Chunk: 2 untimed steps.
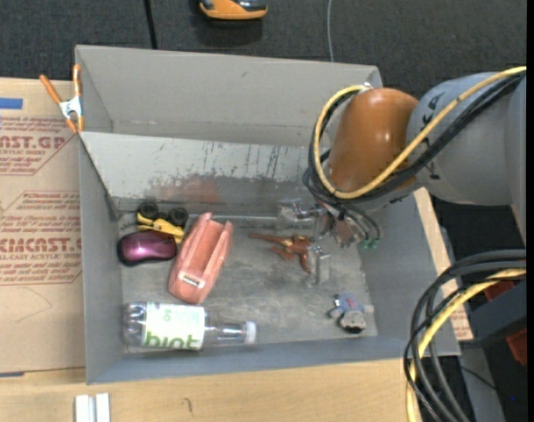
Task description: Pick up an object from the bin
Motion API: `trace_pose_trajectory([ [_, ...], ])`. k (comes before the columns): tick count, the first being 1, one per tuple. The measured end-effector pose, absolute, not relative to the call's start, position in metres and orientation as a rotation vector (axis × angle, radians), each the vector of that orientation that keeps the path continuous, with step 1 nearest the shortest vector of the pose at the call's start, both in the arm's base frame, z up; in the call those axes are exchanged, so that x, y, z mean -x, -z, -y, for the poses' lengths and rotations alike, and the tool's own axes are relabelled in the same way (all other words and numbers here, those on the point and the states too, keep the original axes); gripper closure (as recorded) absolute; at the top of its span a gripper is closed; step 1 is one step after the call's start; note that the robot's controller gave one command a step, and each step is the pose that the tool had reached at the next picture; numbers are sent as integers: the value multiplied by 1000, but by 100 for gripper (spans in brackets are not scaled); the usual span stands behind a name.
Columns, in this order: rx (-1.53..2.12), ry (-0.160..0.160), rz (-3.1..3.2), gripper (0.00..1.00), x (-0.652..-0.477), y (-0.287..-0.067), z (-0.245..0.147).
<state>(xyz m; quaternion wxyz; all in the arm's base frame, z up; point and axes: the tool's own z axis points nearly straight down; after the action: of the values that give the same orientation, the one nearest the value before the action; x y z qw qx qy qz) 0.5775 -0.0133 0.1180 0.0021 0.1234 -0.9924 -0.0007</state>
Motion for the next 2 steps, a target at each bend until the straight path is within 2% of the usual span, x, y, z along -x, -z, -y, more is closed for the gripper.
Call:
trace_pose_trajectory([
  [1,184,1,3137,100,-587,-69,9],
  [2,184,1,3137,100,-587,-69,9],
])
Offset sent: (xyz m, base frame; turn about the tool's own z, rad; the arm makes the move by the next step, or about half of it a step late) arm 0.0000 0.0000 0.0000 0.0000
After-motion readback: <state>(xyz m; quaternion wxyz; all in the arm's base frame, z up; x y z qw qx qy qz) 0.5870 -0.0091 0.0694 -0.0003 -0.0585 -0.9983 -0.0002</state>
